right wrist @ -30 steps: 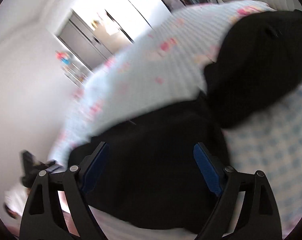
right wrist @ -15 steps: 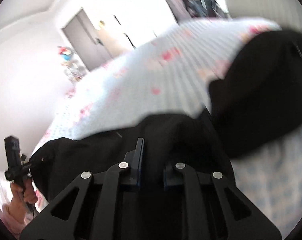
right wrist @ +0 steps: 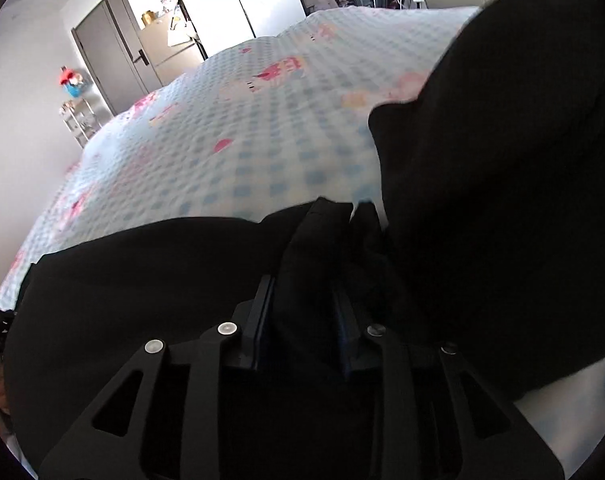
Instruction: Fold clothes
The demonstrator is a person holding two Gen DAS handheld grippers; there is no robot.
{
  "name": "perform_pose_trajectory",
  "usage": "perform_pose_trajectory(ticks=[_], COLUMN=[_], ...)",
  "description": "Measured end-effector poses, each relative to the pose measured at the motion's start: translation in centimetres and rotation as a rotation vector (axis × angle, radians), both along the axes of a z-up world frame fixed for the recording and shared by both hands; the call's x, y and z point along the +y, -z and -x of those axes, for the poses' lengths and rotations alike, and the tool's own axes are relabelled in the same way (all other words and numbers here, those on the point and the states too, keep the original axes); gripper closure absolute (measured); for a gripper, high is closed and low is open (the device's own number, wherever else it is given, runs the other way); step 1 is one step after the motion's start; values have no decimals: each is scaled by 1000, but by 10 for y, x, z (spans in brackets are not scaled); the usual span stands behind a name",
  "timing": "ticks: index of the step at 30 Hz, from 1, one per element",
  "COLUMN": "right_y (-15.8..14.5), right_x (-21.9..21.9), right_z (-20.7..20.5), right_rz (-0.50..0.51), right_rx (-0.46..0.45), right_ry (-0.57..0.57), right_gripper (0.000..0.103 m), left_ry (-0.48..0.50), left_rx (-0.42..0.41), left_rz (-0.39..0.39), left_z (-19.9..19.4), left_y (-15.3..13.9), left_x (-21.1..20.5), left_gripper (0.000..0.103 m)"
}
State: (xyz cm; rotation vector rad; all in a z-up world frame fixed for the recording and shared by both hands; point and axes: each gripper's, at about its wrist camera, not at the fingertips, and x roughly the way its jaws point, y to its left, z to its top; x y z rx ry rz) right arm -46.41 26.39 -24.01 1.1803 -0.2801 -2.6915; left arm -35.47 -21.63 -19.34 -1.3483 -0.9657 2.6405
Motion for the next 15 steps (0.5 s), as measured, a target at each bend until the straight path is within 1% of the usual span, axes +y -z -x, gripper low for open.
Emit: perform_pose_trajectory(ticks=[1,2,3,5,6,7,8,9,10,12,13,14,15], right_y=[-5,-9,-14,-26,-41,-56,-70,-78,-80,-85,-70,-55,-40], right_x=[2,4,6,16,19,14,9,-3,-23,-62,-72,-82,-92], right_z=[-4,-7,-11,-19,-27,-36,-45,-44,-43,-39,-34,-29,-24], right_rz=[1,2,4,52,74,84,93,91,64,9,-22,-54,-85], right_rx=[-7,-14,-21,-8,40,92,144,167,163,155,128,100,73], right_ry=[0,0,0,32,47,40,31,1,-57,-174,-190,-206,-222], right_gripper=[74,73,72,66,54,40,33,26,26,26,26,25,18], left_ry=[-15,-26,-8,29,47,65,84,102,125,229,254,272,249], left_rx=[-10,-13,28,110,152,193,234,276,312,314,273,234,208], left_rz=[11,27,75,171,219,267,315,363,408,457,489,516,519], left_z=[-4,-8,-10,-13,-15,-17,-19,-21,-22,-3,11,22,27], left_y=[-6,-13,-25,-48,-60,-71,-83,-95,-104,-89,-73,-57,-37], left_x=[-4,-5,7,30,42,54,65,77,90,122,131,138,134], left_gripper=[50,49,49,49,49,46,44,44,42,40,40,36,29])
